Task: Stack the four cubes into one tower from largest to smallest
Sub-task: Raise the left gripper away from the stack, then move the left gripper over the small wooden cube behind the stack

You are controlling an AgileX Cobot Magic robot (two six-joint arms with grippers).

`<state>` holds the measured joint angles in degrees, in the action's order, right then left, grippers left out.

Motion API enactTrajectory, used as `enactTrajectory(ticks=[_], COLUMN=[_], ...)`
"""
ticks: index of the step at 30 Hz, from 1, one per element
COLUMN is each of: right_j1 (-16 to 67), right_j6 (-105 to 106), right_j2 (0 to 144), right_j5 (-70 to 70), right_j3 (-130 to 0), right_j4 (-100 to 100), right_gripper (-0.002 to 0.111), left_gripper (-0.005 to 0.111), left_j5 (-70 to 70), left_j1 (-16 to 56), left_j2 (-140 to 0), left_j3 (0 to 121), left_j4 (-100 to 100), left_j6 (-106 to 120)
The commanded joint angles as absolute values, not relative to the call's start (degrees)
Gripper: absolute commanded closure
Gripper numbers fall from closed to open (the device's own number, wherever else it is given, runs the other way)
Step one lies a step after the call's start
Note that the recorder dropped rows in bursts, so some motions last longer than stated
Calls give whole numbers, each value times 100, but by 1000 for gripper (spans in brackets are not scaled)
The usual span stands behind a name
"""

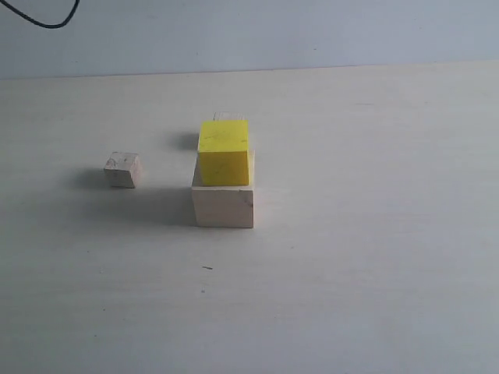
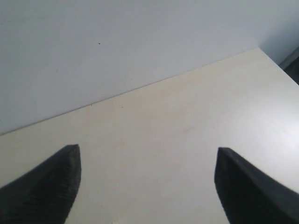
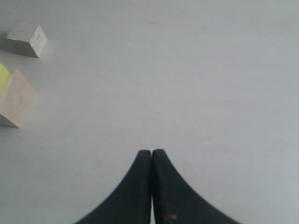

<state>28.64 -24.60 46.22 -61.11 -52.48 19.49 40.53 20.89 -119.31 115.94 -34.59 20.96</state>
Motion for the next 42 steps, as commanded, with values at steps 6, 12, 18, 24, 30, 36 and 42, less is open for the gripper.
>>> enactTrajectory(ticks=[6, 12, 18, 24, 30, 36, 42], right_j1=[2864, 2864, 2864, 2864, 2864, 2864, 2864], right_j6=[-2331, -2331, -2331, -2331, -2331, -2331, -2331], right_j2=[4602, 4602, 4602, 4602, 4602, 4602, 4602], right_j5=[-6093, -6005, -6006, -6006, -6039, -6228, -6265], right_j3=[-5227, -5227, -5227, -5227, -5227, -5227, -5227], right_j4=[2313, 2253, 2109, 1756, 1649, 1586, 1210], right_gripper=[108, 108, 108, 108, 108, 108, 108], left_gripper=[31, 31, 31, 31, 31, 26, 23], left_j5=[4730, 5019, 5255, 5329, 5476, 5651, 5641], left_j1=[2068, 2068, 2068, 2068, 2068, 2068, 2078], left_j2=[-12931, -13206, -13389, -13401, -13546, -13707, -13707], left_j3=[12654, 12738, 12738, 12738, 12738, 12738, 12738], left_j4=[-2966, -2923, -2912, -2957, -2917, -2797, -2728], left_j6=[1389, 1234, 1148, 1002, 964, 709, 361])
